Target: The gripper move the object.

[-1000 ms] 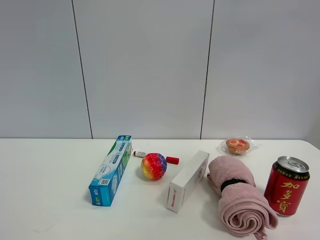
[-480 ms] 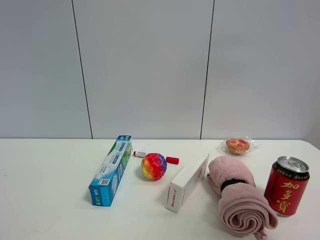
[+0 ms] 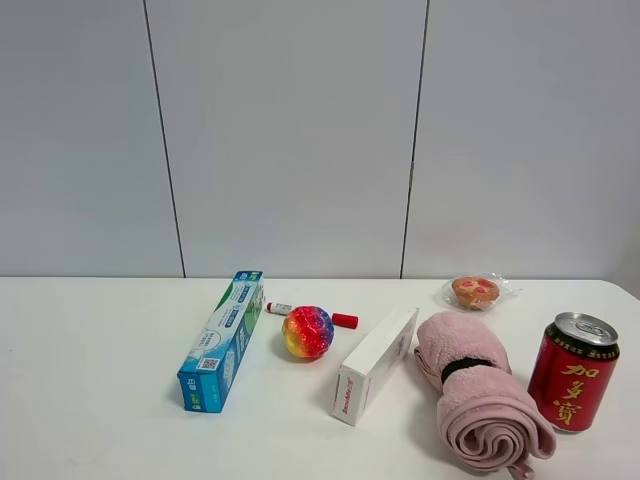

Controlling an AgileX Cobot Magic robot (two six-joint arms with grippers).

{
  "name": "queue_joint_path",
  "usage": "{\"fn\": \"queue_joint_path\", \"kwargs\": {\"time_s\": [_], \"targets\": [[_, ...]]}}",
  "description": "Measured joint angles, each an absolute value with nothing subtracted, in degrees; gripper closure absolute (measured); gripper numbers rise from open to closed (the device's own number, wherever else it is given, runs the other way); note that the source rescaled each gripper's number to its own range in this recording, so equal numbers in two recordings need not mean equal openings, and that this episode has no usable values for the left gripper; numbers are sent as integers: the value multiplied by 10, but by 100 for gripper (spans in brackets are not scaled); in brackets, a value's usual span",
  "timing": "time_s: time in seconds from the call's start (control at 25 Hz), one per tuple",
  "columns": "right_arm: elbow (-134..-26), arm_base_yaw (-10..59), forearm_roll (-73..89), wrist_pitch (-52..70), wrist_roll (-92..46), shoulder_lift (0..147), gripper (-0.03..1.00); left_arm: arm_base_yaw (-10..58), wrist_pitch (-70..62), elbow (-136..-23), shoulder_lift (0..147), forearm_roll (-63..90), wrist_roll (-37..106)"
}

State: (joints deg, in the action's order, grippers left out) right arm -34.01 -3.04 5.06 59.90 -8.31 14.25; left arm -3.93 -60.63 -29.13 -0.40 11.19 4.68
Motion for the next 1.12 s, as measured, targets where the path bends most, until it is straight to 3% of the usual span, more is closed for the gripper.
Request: {"fn": "queue_joint_path", "kwargs": {"time_s": [0.48,1.12], "targets": [[-290,-30,48,617,-64,10,-3,-39,-606,-291,-4,112,47],[-289,-30,6,610,0,4,-3,-39,-606,-291,-4,112,47]]}}
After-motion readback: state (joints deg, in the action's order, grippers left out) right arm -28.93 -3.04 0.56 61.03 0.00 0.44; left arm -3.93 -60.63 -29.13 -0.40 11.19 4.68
